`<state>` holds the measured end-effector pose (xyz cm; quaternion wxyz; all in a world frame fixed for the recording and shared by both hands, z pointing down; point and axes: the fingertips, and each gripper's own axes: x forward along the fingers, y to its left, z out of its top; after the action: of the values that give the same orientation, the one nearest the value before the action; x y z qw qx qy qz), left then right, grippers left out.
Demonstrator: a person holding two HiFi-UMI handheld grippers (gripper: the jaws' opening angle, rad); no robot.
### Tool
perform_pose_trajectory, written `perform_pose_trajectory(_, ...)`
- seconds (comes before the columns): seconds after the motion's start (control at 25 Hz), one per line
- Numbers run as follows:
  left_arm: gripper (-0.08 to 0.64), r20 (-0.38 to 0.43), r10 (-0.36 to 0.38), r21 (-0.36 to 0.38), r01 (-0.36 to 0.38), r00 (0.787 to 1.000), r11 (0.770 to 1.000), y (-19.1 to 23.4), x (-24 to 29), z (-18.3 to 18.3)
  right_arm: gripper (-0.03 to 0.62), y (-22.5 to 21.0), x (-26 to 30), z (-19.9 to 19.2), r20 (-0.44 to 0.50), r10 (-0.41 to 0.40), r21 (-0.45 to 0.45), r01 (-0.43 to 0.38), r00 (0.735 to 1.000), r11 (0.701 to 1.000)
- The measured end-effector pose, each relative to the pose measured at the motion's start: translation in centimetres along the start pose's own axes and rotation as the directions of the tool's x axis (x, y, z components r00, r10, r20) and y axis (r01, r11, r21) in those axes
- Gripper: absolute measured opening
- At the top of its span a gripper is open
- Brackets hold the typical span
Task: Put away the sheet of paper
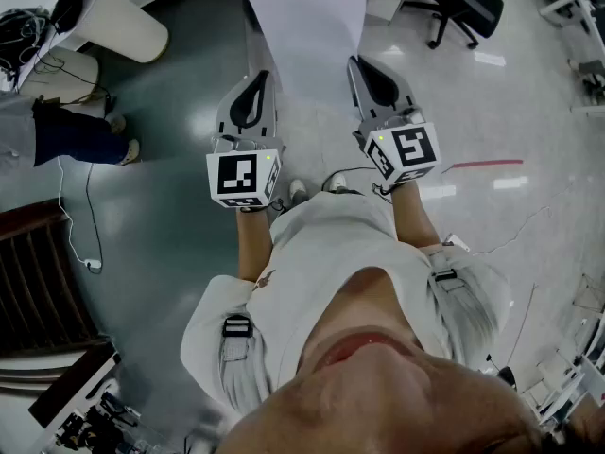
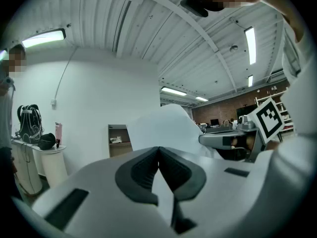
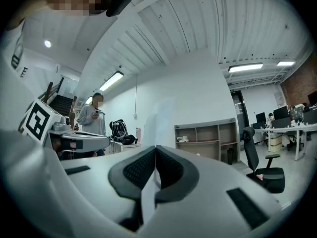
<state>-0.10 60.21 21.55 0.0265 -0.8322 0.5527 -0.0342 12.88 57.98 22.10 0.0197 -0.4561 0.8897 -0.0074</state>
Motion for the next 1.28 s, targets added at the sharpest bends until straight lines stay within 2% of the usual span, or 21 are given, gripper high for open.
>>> perform_pose_trajectory(0.4, 0.021, -0.012, 0.022, 0.012, -0.022, 1.0, 1.0, -4.0, 1.2, -0.2, 0.02, -2.7, -2.0, 0.0, 0.019, 0.057, 0.023, -0.058, 0.998, 0.998)
perform_pose_trajectory(0.64, 0.021, -0.014, 0.01, 0.02, -0.01, 1.0, 1.0, -3.8, 3.0, 0.2, 0.02, -3.8, -0.8, 0.5, 0.034, 0.063, 0.043, -0.064, 0.997, 0.997)
perform_pose_trajectory(0.88, 0.021, -0.011, -0.004, 0.022, 0.005, 1.0, 1.0, -1.3, 5.3, -0.1, 0.02, -4.2, 2.5, 0.2, 0.031, 0.056, 0.038, -0.057, 0.998, 0.998)
perform_pose_trajectory(1.28, 0.021, -0.016, -0.02, -0.012, 0.02, 1.0, 1.0, 6.3, 9.7, -1.7, 0.02, -4.1, 10.8, -0.9, -0.003, 0.031, 0.032, -0.031, 1.0, 0.999)
